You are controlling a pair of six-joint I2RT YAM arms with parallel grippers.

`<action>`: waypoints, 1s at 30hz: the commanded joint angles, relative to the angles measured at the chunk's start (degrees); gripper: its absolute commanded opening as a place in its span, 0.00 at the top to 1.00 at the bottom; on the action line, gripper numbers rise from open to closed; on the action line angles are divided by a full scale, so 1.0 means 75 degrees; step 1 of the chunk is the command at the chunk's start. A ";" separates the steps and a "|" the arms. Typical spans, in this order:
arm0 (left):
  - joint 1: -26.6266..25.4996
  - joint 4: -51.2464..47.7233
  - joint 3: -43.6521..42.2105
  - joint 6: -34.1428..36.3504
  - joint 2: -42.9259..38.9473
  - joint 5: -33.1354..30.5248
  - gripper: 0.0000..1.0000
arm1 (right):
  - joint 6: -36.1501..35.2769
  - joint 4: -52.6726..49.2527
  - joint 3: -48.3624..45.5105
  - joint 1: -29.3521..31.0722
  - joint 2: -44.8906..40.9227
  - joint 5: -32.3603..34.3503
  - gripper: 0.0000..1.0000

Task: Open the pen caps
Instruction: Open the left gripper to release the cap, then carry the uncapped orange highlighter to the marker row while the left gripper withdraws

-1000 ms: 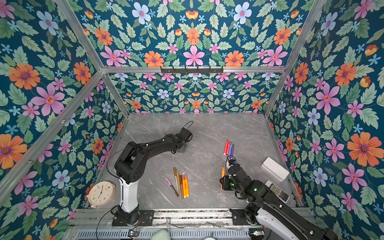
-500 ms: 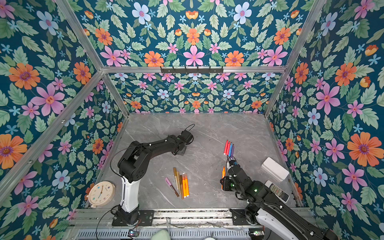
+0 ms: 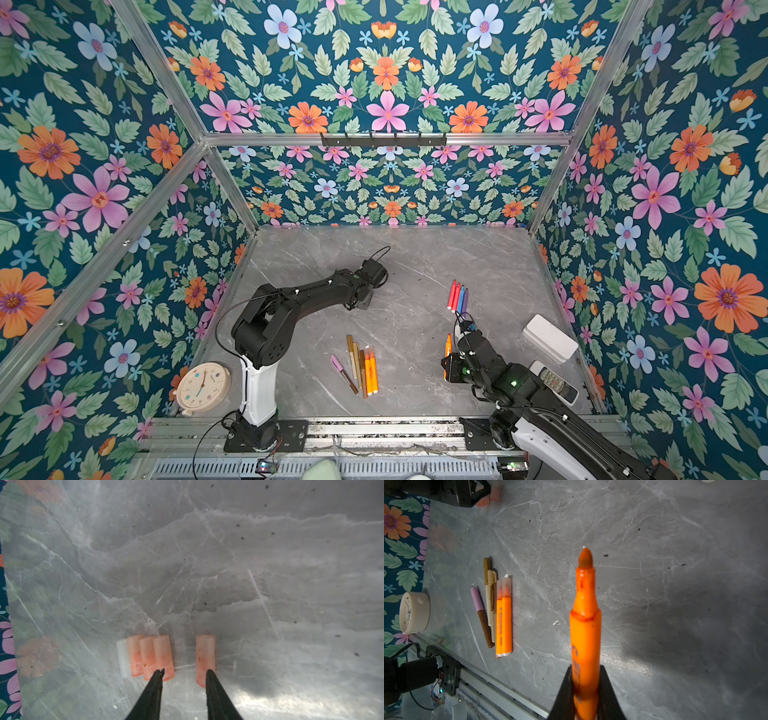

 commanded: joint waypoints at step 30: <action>0.0507 0.6488 -0.7243 -0.0231 -0.8008 0.1093 0.64 | -0.2201 0.1567 0.3664 -0.6044 0.6981 -0.1885 1.00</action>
